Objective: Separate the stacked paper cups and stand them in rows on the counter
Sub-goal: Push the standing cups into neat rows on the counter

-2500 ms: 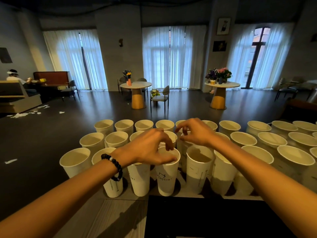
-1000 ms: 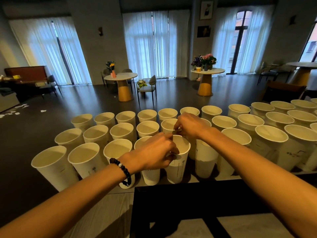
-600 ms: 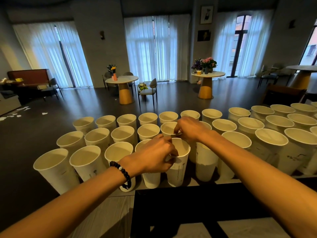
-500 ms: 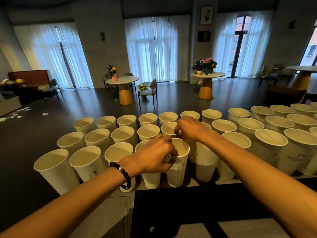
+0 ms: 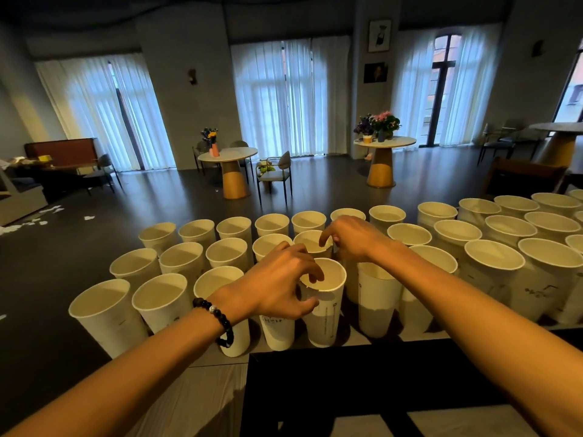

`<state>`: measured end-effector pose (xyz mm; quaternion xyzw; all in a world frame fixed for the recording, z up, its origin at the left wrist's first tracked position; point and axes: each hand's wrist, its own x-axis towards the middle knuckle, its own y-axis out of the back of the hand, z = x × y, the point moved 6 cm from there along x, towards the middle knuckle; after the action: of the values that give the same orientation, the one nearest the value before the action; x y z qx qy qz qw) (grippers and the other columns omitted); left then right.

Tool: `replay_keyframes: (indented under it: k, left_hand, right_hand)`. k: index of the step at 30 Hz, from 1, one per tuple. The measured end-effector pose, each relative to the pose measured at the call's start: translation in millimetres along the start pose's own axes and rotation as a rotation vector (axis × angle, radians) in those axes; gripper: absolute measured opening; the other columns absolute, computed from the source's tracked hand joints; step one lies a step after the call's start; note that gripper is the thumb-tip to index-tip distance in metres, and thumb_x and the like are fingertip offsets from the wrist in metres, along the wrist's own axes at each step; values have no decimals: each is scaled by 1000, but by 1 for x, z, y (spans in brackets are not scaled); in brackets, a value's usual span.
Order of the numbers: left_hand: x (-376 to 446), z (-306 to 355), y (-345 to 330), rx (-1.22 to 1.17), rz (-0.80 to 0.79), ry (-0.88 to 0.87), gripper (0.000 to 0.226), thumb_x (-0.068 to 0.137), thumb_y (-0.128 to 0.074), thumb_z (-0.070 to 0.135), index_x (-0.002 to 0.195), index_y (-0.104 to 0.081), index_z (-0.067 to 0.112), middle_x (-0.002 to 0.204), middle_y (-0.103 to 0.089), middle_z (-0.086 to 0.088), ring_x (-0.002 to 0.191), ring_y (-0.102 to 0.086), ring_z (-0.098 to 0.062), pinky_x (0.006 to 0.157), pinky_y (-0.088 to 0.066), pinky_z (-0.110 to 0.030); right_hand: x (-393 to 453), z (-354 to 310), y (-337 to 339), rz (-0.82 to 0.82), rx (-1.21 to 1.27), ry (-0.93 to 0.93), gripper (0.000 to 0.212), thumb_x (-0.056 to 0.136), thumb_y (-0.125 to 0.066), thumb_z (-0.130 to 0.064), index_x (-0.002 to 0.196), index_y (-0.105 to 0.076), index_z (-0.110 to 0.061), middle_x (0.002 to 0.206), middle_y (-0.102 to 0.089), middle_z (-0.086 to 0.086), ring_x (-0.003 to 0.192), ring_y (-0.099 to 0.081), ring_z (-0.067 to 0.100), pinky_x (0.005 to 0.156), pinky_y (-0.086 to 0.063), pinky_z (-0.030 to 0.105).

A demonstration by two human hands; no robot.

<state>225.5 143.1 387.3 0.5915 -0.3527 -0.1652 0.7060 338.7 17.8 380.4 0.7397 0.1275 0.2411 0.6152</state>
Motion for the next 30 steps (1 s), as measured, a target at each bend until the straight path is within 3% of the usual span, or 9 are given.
replay_keyframes:
  k: [3,5,8,10,14,16,20,24,30]
  left_hand:
    - [-4,-4,10,-30,45,19,44,80,-70,53,114,-69,26,107,-66,12,99,-41,4,88,-29,-13]
    - [-7,-6,17,-69,77,59,44,79,-72,53,113,-69,26,105,-66,14,104,-49,0,96,-37,-27]
    - [-10,-5,27,-86,118,113,44,78,-70,55,112,-70,27,106,-68,14,111,-54,-7,104,-40,-39]
    - [-7,-4,27,-111,129,145,43,78,-71,54,111,-70,27,109,-68,14,115,-54,-9,106,-39,-40]
    - [11,11,22,-157,161,203,39,80,-71,55,112,-69,33,119,-64,16,125,-45,-6,111,-35,-37]
    - [26,26,14,-134,124,188,39,82,-70,52,116,-67,33,123,-62,15,129,-42,-7,113,-29,-36]
    - [58,54,-2,-31,87,138,42,83,-65,51,121,-67,32,119,-64,13,119,-46,-5,111,-33,-36]
    - [80,64,-24,37,-24,132,47,84,-65,51,127,-64,32,135,-58,10,130,-41,-8,110,-29,-32]
    - [92,59,-49,43,-204,193,39,85,-69,43,123,-64,36,133,-57,10,124,-45,-15,106,-42,-41]
  right_hand:
    - [-16,11,17,52,103,-13,45,78,-78,-12,119,-67,-26,106,-67,0,88,-64,17,74,-60,34]
    - [-28,27,30,86,175,-47,43,79,-78,-15,117,-66,-28,93,-65,-6,83,-63,14,74,-60,36]
    - [-44,54,40,87,221,-110,38,81,-78,-19,116,-66,-26,77,-55,-14,73,-58,7,63,-52,23]
    - [-55,70,44,80,233,-123,34,81,-78,-19,112,-67,-25,78,-54,-16,72,-57,5,61,-45,18]
    - [-72,97,49,58,232,-127,31,81,-78,-25,109,-67,-32,83,-58,-12,77,-59,10,64,-49,21]
    - [-79,104,51,57,229,-119,30,82,-76,-25,108,-66,-35,83,-58,-11,77,-60,11,66,-52,23]
    - [-90,111,49,57,210,-88,30,84,-73,-28,112,-67,-35,90,-62,-7,78,-61,11,70,-55,24]
    - [-94,121,48,62,215,-65,29,86,-71,-32,114,-67,-35,93,-64,-8,81,-63,10,72,-57,24]
    - [-82,140,52,117,260,-44,21,90,-68,-30,110,-72,-30,92,-63,-12,78,-63,7,66,-54,19]
